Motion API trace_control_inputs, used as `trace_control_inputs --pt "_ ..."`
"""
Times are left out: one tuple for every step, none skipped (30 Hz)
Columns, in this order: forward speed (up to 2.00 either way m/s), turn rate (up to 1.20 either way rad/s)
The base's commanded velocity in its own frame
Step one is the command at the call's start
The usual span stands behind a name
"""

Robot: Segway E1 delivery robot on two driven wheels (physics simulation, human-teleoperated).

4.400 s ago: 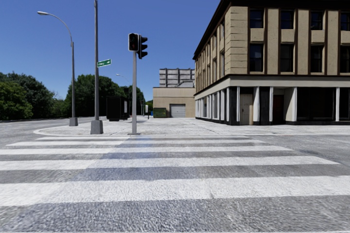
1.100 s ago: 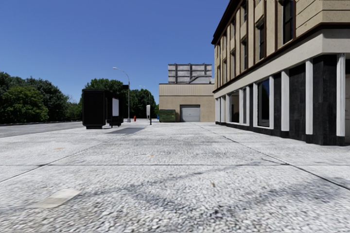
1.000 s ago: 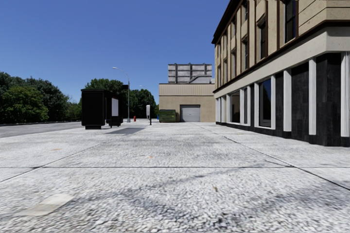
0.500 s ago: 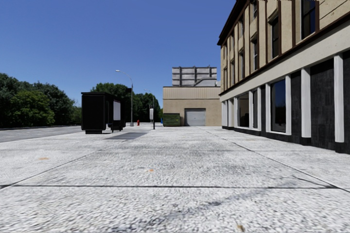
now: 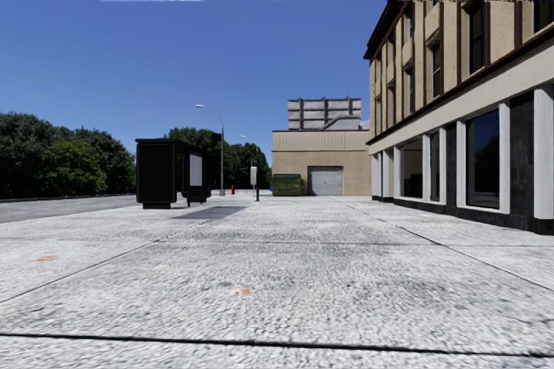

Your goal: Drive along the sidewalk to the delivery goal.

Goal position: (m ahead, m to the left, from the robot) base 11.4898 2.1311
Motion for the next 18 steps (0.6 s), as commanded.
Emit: trace_control_inputs --pt "2.00 0.31" --pt "2.00 0.31" --pt "2.00 0.32" --pt "2.00 0.32" --pt "2.00 0.33" --pt "2.00 0.36" --pt "2.00 0.37" --pt "2.00 0.38" --pt "2.00 0.38" --pt "2.00 0.39" --pt "2.00 0.39" --pt "2.00 0.39" --pt "2.00 0.39" --pt "2.00 0.39" --pt "2.00 0.39" --pt "2.00 0.39" --pt "2.00 0.39" --pt "2.00 0.39"
